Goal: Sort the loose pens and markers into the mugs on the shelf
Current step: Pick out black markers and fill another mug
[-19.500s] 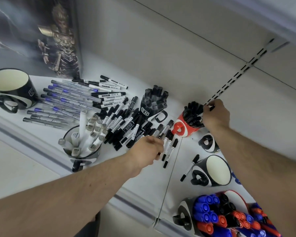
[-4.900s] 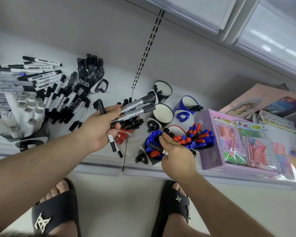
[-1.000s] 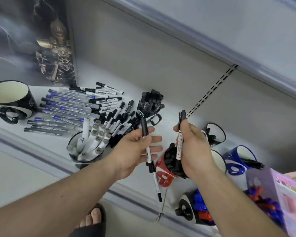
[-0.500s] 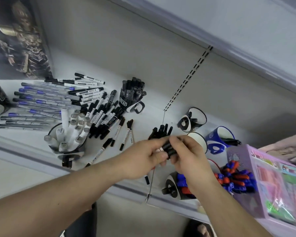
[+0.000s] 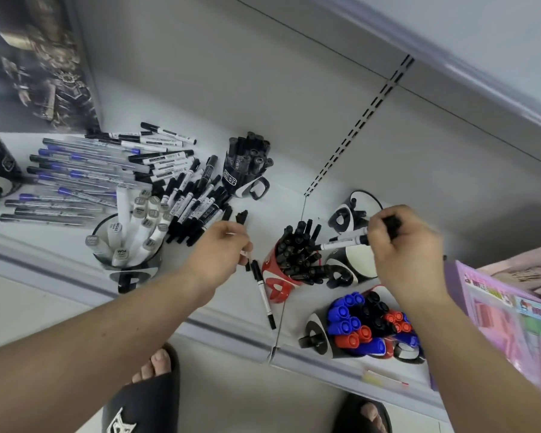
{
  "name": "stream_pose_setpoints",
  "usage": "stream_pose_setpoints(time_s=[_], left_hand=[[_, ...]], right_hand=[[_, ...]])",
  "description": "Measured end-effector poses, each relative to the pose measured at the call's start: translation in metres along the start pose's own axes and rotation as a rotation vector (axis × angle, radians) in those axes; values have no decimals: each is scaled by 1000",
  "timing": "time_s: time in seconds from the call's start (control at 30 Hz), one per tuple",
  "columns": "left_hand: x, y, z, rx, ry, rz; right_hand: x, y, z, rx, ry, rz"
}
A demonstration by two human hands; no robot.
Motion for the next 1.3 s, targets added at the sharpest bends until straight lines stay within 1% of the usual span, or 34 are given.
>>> stream_pose_setpoints(time_s=[0.13,0.27,0.33,0.4,0.43,0.5,0.53,0.57,0.6,0.63,0.67,0.7,0.73,0.77,0.8,0.83,0.87,0.9,0.93,1.03,1.1,1.17,1.23,1.27,1.3], left_hand=[[0,-2,-5,-3,-23,-5],[-2,-7,-7,8,-40,5],[-2,-9,-8,11,-52,19],[-3,-12,-8,16,-54,38],[-3,-14,-8,14,-50,49],[-5,-18,-7,7,-41,64],[-6,-20,-8,6,-44,65],[-6,-22,-9,4,-53,62],[-6,-24,-10,4,-62,56],[-6,-25,-11,7,-71,50],[-6,-27,-12,14,-81,48],[-7,-29,-13,25,-89,56],[-9,-32,-14,36,-92,73],[-11,-35,-15,41,-94,89],[-12,-37,-16,41,-95,101],[-12,-39,-17,33,-95,108],[-11,-41,-17,15,-93,107],[-8,-42,-18,-10,-91,97],[-5,-43,-19,-35,-87,79],[4,-49,-26,-137,-75,33],[5,-55,-33,-187,-82,36],[5,-59,-36,-207,-98,38],[3,-60,-38,-198,-110,36],[2,-61,-39,-195,-114,35],[0,-61,-40,-202,-118,38]], right_hand=[[3,31,1,119,-118,-87],[7,72,2,190,-104,-277],[9,88,5,390,-86,-389],[14,96,6,645,-51,-557],[15,98,7,710,-42,-636],[11,96,5,730,-9,-745],[8,94,1,715,8,-766],[5,88,-5,713,8,-744],[5,82,-13,717,-19,-671],[9,77,-23,685,-75,-563],[18,73,-38,582,-146,-469],[32,72,-53,414,-211,-414],[50,76,-68,233,-243,-420],[69,85,-80,84,-216,-502],[83,98,-89,18,-126,-636],[94,112,-92,9,-17,-789],[100,127,-90,65,78,-922],[101,141,-85,151,128,-994],[98,151,-80,230,159,-1016],[90,172,-72,379,201,-1006],[89,187,-72,496,172,-994],[86,209,-66,574,130,-934],[82,226,-56,727,-22,-884],[80,231,-52,743,-67,-863],[79,232,-48,728,-57,-853]])
Point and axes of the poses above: each hand's wrist, its own x-axis away from the middle knuckle, its own y-axis out of the palm, z = x × y, the point moved 2 cm from there along -x, towards the middle knuckle, and after that the axes turned 10 degrees about x, right-handed, at the moved point
